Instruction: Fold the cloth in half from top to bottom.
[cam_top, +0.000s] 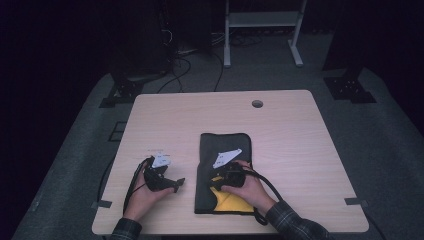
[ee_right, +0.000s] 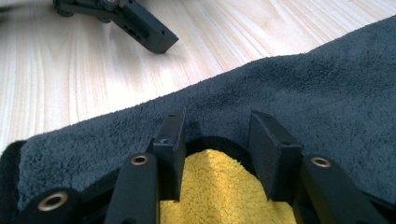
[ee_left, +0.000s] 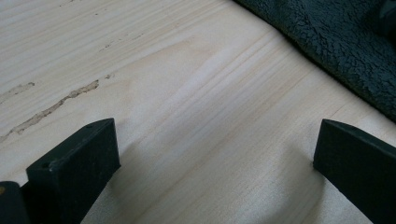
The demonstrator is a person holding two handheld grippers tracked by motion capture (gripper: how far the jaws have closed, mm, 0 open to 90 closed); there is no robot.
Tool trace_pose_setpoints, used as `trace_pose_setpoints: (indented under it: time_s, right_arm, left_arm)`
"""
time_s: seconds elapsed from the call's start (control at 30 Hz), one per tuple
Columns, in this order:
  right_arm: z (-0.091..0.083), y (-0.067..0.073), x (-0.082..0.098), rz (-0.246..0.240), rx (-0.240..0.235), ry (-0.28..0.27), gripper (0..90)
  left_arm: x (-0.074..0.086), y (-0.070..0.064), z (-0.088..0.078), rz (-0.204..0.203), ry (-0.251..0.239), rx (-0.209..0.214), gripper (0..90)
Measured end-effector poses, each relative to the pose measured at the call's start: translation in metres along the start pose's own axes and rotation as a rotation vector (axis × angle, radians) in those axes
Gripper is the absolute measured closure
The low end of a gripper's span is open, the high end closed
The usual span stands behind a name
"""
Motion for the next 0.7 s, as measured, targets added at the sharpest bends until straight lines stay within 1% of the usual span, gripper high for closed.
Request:
trace_pose_setpoints:
  time_s: [0.1,0.13,0.17,0.2,0.3,0.4,0.5,0.6,0.7]
  right_arm:
    - [-0.001,0.001,0.002,0.004,-0.002,0.000,62.7]
    - [-0.002,0.001,0.002,0.002,-0.006,0.000,66.7]
    - [-0.002,0.002,0.002,0.009,-0.019,0.003,73.0]
    - [-0.003,0.002,0.002,0.015,-0.028,0.004,75.0]
    - [-0.006,0.002,0.001,0.011,-0.018,0.005,83.4]
    - [-0.009,0.001,0.000,0.036,-0.031,0.002,84.5]
    - [-0.014,-0.001,-0.001,0.041,-0.029,-0.003,85.0]
    - [-0.021,-0.002,-0.004,0.062,-0.036,-0.028,85.0]
    - [-0.033,-0.002,-0.007,0.086,-0.059,-0.058,85.0]
  left_arm:
    - [0.000,0.000,0.000,-0.002,-0.001,-0.001,0.0]
    - [0.000,0.000,0.000,-0.002,-0.001,-0.001,0.0]
    - [0.000,0.000,0.000,-0.002,-0.001,-0.001,0.0]
    - [0.000,0.000,0.000,-0.002,-0.001,-0.001,0.0]
    - [0.000,0.000,0.000,-0.002,-0.001,-0.001,0.0]
    - [0.000,0.000,0.000,-0.002,-0.001,-0.001,0.0]
    - [0.000,0.000,0.000,-0.002,-0.001,-0.001,0.0]
    - [0.000,0.000,0.000,-0.001,-0.001,-0.001,0.0]
    - [0.000,0.000,0.000,0.002,-0.001,-0.001,0.0]
Point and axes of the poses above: each handheld gripper's, and its own axes: z roughly forward along the jaws, x roughly out of its underside, y roughly to its left, the point moved 5 cm from there along z, roughly forward along the jaws, and after that the axes turned 7 degrees about -y, right-handed, at the moved point
